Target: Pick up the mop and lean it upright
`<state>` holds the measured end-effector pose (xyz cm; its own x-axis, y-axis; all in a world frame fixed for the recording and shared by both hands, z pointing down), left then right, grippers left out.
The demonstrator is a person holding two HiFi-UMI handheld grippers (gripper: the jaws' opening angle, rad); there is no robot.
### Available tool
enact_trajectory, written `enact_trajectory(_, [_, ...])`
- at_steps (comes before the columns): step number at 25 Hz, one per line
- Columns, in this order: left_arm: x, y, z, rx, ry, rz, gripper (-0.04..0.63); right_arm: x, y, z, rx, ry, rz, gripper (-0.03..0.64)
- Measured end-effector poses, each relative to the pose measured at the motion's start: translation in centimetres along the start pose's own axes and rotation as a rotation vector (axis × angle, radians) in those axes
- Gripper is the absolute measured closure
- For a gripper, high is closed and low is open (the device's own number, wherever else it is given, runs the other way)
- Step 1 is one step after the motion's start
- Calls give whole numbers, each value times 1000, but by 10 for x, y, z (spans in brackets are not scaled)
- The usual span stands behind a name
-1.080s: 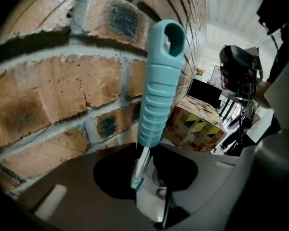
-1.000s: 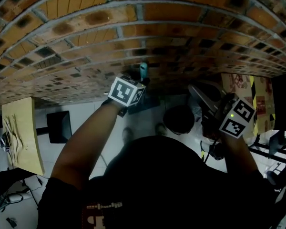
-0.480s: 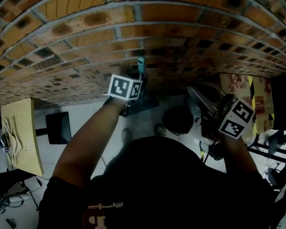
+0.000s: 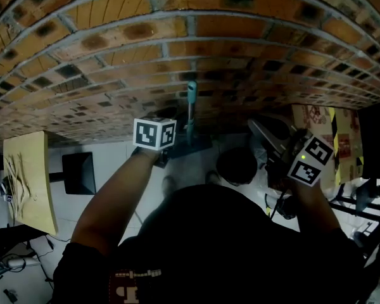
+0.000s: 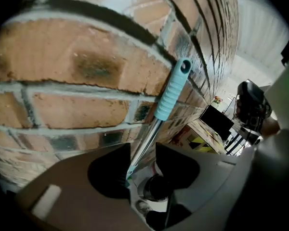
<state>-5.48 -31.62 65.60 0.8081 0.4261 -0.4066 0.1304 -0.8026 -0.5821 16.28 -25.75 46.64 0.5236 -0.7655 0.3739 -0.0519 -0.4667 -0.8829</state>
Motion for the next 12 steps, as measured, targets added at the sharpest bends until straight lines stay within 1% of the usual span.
enact_trajectory(4, [-5, -1, 45, 129, -12, 2, 451, -1, 1, -4, -6, 1, 10, 603])
enact_trajectory(8, [-8, 8, 100, 275, 0, -36, 454, -3, 5, -10, -7, 11, 27, 603])
enact_trajectory(12, [-6, 5, 146, 381, 10, -57, 466, -7, 5, -17, -21, 10, 36, 603])
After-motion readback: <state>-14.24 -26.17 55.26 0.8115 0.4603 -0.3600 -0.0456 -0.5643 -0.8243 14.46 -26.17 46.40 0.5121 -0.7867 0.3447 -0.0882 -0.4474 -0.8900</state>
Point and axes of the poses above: the fingertips, and each gripper's own axes: z backward along the fingers, x to its right, y out of its top, the point moved 5 cm from there along z, backward along the fingers, and after that the axes turned 6 degrees about -x, right-handed, at the moved point
